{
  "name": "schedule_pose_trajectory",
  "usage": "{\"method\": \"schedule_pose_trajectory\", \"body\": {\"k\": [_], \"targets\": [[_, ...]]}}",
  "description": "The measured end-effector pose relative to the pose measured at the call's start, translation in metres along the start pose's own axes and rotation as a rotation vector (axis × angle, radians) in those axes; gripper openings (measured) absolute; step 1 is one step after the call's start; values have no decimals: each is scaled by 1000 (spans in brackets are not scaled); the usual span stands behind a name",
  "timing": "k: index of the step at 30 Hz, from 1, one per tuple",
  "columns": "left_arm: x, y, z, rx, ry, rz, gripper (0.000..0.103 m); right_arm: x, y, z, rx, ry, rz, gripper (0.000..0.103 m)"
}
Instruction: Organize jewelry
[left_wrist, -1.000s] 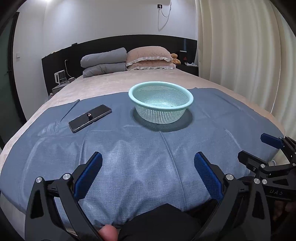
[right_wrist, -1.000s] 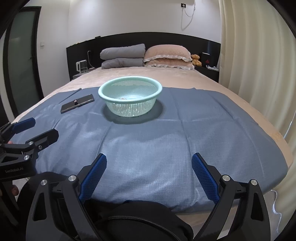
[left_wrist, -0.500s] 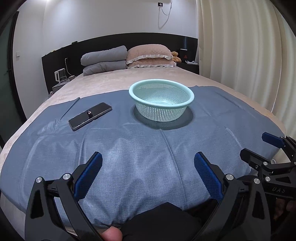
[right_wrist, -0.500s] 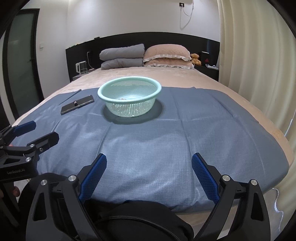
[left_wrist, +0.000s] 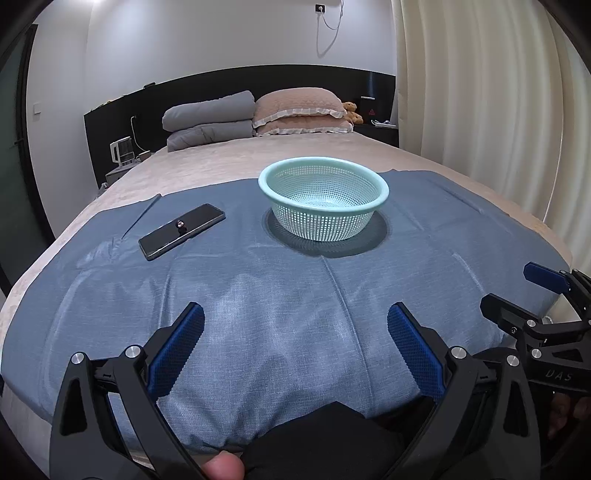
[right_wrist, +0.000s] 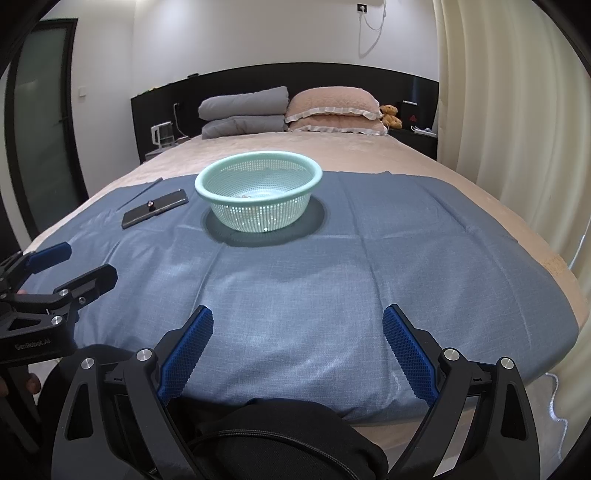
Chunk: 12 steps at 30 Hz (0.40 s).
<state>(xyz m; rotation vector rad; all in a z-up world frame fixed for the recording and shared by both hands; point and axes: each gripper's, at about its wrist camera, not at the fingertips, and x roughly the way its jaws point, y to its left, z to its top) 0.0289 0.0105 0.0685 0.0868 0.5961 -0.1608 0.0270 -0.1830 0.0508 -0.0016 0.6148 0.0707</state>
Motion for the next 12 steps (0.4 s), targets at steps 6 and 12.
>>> {"method": "schedule_pose_trajectory", "body": {"k": [6,12], "targets": [[-5,-2,-1,10,-23,12,97,0,-1,0,0,1,1,89],[-6,-5,-1,18,-27,22,97,-1,-1,0,1,-1,0,89]]}}
